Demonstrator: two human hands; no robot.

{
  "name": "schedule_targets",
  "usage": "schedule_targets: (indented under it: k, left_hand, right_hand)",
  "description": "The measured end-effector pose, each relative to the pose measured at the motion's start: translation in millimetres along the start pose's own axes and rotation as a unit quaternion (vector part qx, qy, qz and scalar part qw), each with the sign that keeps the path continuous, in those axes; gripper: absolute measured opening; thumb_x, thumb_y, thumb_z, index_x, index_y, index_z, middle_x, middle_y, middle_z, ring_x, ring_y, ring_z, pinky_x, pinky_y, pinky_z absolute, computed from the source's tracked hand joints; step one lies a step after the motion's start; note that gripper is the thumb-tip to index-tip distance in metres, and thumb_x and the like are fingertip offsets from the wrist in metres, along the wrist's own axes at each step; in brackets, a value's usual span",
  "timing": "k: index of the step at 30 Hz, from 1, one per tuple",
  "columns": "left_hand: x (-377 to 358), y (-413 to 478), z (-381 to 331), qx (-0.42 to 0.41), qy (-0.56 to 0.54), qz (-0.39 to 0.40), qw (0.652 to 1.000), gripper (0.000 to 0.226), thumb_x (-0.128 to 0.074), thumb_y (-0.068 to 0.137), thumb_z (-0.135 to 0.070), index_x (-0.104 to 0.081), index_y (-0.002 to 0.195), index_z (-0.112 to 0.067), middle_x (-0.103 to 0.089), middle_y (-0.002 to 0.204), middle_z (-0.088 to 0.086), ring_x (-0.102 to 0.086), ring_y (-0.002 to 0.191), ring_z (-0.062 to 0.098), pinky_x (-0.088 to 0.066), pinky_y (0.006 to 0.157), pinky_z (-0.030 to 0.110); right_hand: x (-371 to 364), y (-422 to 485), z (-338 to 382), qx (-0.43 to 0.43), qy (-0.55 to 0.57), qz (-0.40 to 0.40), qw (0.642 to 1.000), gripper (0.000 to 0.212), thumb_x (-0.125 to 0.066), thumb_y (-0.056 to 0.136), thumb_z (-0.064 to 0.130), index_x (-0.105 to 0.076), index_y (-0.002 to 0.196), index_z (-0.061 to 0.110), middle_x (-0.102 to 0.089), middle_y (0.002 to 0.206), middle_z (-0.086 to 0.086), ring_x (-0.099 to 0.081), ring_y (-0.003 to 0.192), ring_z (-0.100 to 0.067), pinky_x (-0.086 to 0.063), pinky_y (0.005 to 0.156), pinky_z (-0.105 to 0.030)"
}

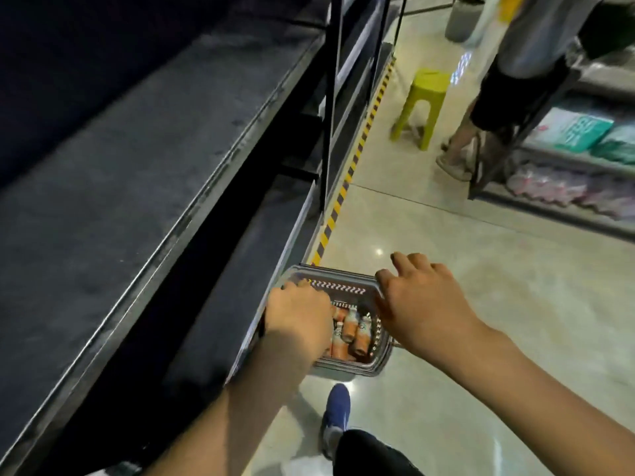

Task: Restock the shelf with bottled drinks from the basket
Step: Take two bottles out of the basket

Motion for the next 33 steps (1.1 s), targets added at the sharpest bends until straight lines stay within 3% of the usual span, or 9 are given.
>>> schedule_targets:
  k: [3, 7, 11, 13, 15, 21, 26, 30, 33]
  left_hand:
    - [-18.4, 64.8, -4.2, -0.023, -0.017, 0.004, 1.000, 0.033, -0.036, 0.100, -0.021, -0.056, 0.125, -0.018, -0.056, 0.130, 0.010, -0.052, 0.120, 0.030, -0.039, 0.096, 0.035]
    - [-71.7, 146.4, -2.1, -0.029, -0.087, 0.080, 0.993, 0.034, -0.038, 0.096, -0.019, -0.057, 0.124, -0.019, -0.057, 0.130, 0.009, -0.054, 0.118, 0.028, -0.042, 0.088, 0.037]
    - [-154.5, 223.9, -4.6, -0.041, -0.120, 0.159, 0.979, 0.031, -0.038, 0.099, -0.029, -0.056, 0.123, -0.021, -0.060, 0.126, 0.006, -0.058, 0.113, 0.027, -0.037, 0.078, 0.037]
    - [-204.5, 257.3, -10.8, -0.046, -0.128, 0.194, 0.972, 0.034, -0.038, 0.101, -0.031, -0.051, 0.130, -0.022, -0.059, 0.127, 0.008, -0.058, 0.114, 0.028, -0.040, 0.082, 0.038]
    - [-256.7, 291.6, -20.5, -0.048, -0.129, 0.216, 0.967, 0.036, -0.037, 0.101, -0.030, -0.047, 0.135, -0.021, -0.059, 0.127, 0.009, -0.058, 0.113, 0.028, -0.043, 0.084, 0.039]
    - [-414.1, 391.9, -39.0, -0.018, -0.119, 0.232, 0.965, 0.044, -0.046, 0.098, -0.030, -0.044, 0.140, -0.016, -0.052, 0.137, 0.011, -0.050, 0.125, 0.031, -0.044, 0.096, 0.043]
    - [-519.5, 481.3, -30.5, 0.009, -0.053, 0.175, 0.983, 0.055, -0.054, 0.092, -0.031, -0.042, 0.143, -0.013, -0.042, 0.147, 0.016, -0.040, 0.134, 0.034, -0.036, 0.108, 0.044]
    - [-587.2, 540.3, -26.1, -0.003, 0.021, 0.159, 0.987, 0.061, -0.059, 0.088, -0.030, -0.041, 0.142, -0.008, -0.046, 0.143, 0.018, -0.042, 0.131, 0.034, -0.034, 0.111, 0.047]
    - [-631.0, 571.9, -31.6, -0.003, 0.065, 0.196, 0.979, 0.065, -0.062, 0.086, -0.030, -0.039, 0.143, -0.008, -0.047, 0.142, 0.019, -0.044, 0.131, 0.036, -0.037, 0.109, 0.050]
  right_hand:
    - [-25.4, 55.4, -11.5, -0.005, 0.013, 0.026, 1.000, 0.036, -0.071, 0.083, 0.039, -0.068, 0.110, 0.015, -0.063, 0.108, -0.009, -0.058, 0.103, -0.033, -0.046, 0.081, -0.039]
    - [-96.9, 119.7, -20.4, 0.009, 0.040, 0.106, 0.994, 0.044, -0.057, 0.094, 0.036, -0.053, 0.133, 0.016, -0.054, 0.132, -0.008, -0.048, 0.123, -0.032, -0.041, 0.096, -0.040]
    - [-203.3, 180.7, -21.2, -0.029, 0.099, 0.214, 0.971, 0.058, -0.062, 0.091, 0.039, -0.045, 0.142, 0.017, -0.047, 0.144, -0.008, -0.043, 0.133, -0.031, -0.038, 0.106, -0.044]
    - [-266.2, 207.7, -14.2, -0.059, 0.144, 0.269, 0.950, 0.061, -0.066, 0.086, 0.040, -0.047, 0.140, 0.019, -0.052, 0.141, -0.008, -0.049, 0.129, -0.031, -0.044, 0.102, -0.043]
    - [-333.2, 236.7, -6.3, -0.105, 0.199, 0.297, 0.928, 0.050, -0.063, 0.086, 0.037, -0.052, 0.131, 0.020, -0.062, 0.127, -0.007, -0.059, 0.117, -0.030, -0.052, 0.094, -0.040]
    - [-527.1, 317.4, 23.8, -0.228, 0.331, 0.327, 0.855, 0.043, -0.058, 0.089, 0.041, -0.056, 0.124, 0.016, -0.067, 0.117, -0.010, -0.065, 0.108, -0.031, -0.054, 0.090, -0.037]
    - [-656.0, 369.0, 35.5, -0.314, 0.387, 0.331, 0.801, 0.051, -0.062, 0.090, 0.036, -0.047, 0.132, 0.011, -0.057, 0.136, -0.016, -0.056, 0.122, -0.032, -0.047, 0.100, -0.036]
    - [-724.0, 397.3, 41.9, -0.350, 0.390, 0.314, 0.792, 0.056, -0.062, 0.093, 0.032, -0.039, 0.137, 0.007, -0.043, 0.145, -0.021, -0.047, 0.130, -0.037, -0.044, 0.104, -0.039]
    - [-761.6, 414.2, 51.1, -0.368, 0.377, 0.303, 0.794, 0.067, -0.064, 0.092, 0.039, -0.032, 0.141, 0.006, -0.037, 0.150, -0.023, -0.034, 0.140, -0.038, -0.037, 0.113, -0.046]
Point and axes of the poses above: each hand's wrist, its own y-axis towards the middle knuckle, its own x-axis out of the back of the hand, z = x × y, the point moved 3 cm from there along y, towards the middle knuckle
